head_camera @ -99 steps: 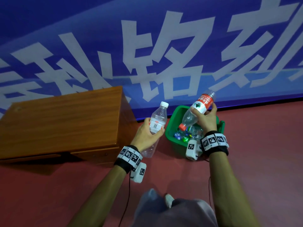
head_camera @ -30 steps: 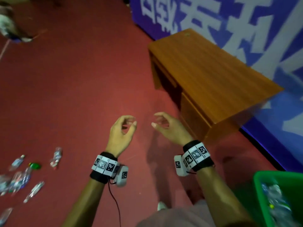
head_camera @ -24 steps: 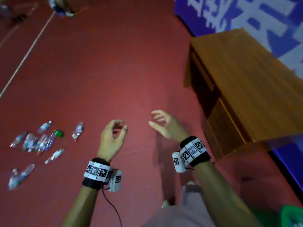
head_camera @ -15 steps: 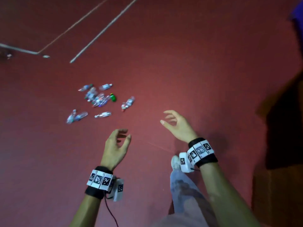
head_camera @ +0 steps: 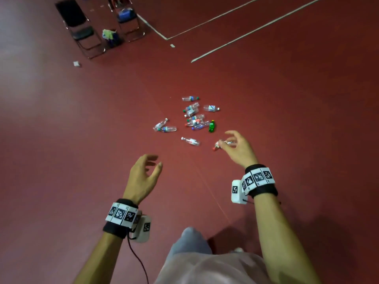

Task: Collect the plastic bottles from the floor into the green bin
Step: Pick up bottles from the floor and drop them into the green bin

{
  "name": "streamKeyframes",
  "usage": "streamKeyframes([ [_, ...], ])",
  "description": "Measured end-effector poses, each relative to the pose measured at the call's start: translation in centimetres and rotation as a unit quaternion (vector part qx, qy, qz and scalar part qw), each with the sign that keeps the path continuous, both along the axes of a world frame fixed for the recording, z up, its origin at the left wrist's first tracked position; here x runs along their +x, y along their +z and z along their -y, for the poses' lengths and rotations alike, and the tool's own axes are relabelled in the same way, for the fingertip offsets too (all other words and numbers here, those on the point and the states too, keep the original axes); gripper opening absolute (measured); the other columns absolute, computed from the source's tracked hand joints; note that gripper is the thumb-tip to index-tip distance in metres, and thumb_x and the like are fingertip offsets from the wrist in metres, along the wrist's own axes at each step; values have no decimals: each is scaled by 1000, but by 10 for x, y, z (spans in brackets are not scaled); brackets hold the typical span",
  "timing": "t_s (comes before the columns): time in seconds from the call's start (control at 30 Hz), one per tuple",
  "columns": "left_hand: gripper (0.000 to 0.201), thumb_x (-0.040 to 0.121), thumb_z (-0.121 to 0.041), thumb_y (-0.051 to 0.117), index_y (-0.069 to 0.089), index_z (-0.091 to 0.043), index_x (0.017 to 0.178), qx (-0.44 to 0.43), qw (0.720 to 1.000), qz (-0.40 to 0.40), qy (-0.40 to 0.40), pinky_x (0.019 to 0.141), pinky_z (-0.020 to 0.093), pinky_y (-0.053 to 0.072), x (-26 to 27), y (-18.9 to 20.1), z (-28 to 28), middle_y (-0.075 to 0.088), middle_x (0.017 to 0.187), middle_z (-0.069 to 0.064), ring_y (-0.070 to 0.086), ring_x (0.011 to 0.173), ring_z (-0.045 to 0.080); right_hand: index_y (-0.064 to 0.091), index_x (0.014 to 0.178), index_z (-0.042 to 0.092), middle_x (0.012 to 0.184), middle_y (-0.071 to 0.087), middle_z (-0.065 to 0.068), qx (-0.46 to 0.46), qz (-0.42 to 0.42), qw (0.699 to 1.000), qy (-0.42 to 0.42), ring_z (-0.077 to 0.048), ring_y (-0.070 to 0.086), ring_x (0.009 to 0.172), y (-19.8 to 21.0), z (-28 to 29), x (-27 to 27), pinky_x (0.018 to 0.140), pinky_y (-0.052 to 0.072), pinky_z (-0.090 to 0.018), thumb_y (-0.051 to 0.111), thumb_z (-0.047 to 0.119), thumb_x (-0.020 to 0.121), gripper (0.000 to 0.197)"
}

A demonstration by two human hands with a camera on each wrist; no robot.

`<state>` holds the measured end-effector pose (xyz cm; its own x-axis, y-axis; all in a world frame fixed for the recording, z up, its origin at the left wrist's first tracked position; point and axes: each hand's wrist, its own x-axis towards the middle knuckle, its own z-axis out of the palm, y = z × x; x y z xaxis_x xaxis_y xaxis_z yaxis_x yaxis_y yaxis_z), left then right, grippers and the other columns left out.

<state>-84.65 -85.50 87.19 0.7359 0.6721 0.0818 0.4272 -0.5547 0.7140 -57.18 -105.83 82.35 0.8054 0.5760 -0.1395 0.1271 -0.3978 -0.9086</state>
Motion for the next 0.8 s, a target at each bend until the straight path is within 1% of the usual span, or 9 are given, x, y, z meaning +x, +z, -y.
streamKeyframes([
  [0.17,24,97,-34,66,63,-24,119,-15,999,-28,21,82,26,54,50,-29,-50,67,116,-11,65,99,0,53,135,27,117,64,0,-26,-8,999,35,-16,64,107,-28,-59,58,93,53,-34,72,44,90,52],
  [0.27,28,97,-35,65,63,-22,121,-18,998,-54,0,81,25,53,105,-48,-96,66,118,-9,64,100,2,51,135,33,119,62,2,-49,-9,998,49,-15,63,108,-47,-93,105,93,53,-35,72,49,88,54],
  [0.37,30,96,-36,65,63,-21,122,-19,996,-72,-44,81,28,54,176,-69,-152,66,118,-7,65,100,6,48,136,39,122,59,4,-79,-14,996,50,-14,62,110,-58,-125,159,97,52,-37,72,53,86,57],
  [0.43,32,95,-37,65,63,-19,122,-8,992,-96,-86,79,26,52,238,-79,-197,66,119,-5,65,98,8,47,140,37,126,57,3,-88,-21,995,33,-14,60,113,-56,-146,202,98,50,-33,73,52,87,60],
  [0.5,38,93,-43,64,63,-18,122,-2,983,-127,-129,78,27,51,301,-85,-239,66,118,-3,65,96,11,47,141,35,128,57,1,-93,-25,995,-8,-14,58,117,-51,-159,242,98,47,-31,73,50,88,61],
  [0.57,47,91,-51,58,62,-15,122,23,970,-152,-190,82,32,54,366,-90,-278,66,116,-1,65,95,13,47,142,35,129,56,1,-102,-24,993,-45,-14,56,119,-53,-168,278,101,47,-34,73,50,87,62],
  [0.67,47,93,-44,60,59,-10,126,86,934,-222,-267,88,36,54,467,-107,-335,64,119,8,65,100,22,46,143,34,132,56,1,-143,-17,988,-63,-14,54,121,-70,-181,332,104,46,-36,73,52,87,65],
  [0.73,56,91,-51,54,55,-11,129,121,897,-296,-306,91,41,54,524,-129,-364,62,125,12,65,107,30,45,144,31,136,56,-3,-204,-11,978,-30,-18,54,126,-95,-188,365,107,45,-40,72,53,87,67],
  [0.8,61,89,-56,49,51,-13,132,150,857,-370,-327,92,46,54,571,-158,-388,61,129,12,65,111,34,43,148,25,143,55,-7,-280,-15,959,30,-25,54,131,-129,-194,400,110,44,-39,72,52,87,72],
])
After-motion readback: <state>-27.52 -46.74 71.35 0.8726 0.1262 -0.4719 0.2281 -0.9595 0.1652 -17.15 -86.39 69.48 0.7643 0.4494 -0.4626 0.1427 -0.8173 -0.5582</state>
